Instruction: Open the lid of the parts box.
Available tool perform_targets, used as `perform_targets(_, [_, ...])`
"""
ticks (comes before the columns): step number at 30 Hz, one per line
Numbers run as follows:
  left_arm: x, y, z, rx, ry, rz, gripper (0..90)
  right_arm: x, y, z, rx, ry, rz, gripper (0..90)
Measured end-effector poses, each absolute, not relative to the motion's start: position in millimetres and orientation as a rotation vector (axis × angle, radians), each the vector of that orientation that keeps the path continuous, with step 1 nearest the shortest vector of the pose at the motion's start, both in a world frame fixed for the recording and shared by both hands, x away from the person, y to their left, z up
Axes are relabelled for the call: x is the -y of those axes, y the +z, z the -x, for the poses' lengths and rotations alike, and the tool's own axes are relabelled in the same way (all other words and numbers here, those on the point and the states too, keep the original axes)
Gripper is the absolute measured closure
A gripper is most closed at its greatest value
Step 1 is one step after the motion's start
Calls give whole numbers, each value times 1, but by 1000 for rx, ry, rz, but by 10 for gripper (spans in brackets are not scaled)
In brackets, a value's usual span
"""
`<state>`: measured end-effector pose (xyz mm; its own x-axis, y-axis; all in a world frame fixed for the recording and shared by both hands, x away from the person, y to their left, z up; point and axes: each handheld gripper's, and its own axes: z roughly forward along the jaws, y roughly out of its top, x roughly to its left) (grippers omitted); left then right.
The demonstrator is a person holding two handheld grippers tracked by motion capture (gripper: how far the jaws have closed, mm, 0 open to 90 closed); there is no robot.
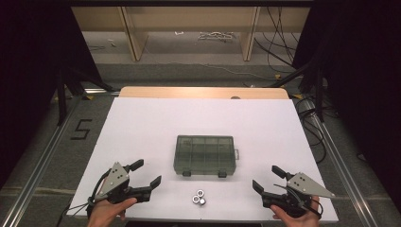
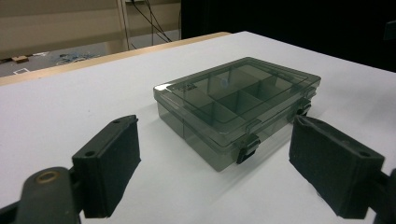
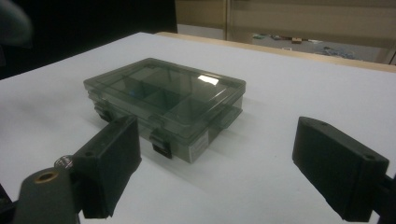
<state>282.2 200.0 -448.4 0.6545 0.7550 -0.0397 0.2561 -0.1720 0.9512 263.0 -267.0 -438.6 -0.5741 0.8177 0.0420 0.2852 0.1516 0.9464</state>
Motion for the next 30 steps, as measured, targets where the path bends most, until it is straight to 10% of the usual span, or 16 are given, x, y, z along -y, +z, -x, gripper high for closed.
perform_targets(19, [-191,-451,-285,-820,519,-1754,239,261,-441,-271,-2014,1397,-1009,241])
perform_targets(30, [-176,-465,-302,-805,417,-1899,664,262,-449,-288,-2177,1362,-968,621])
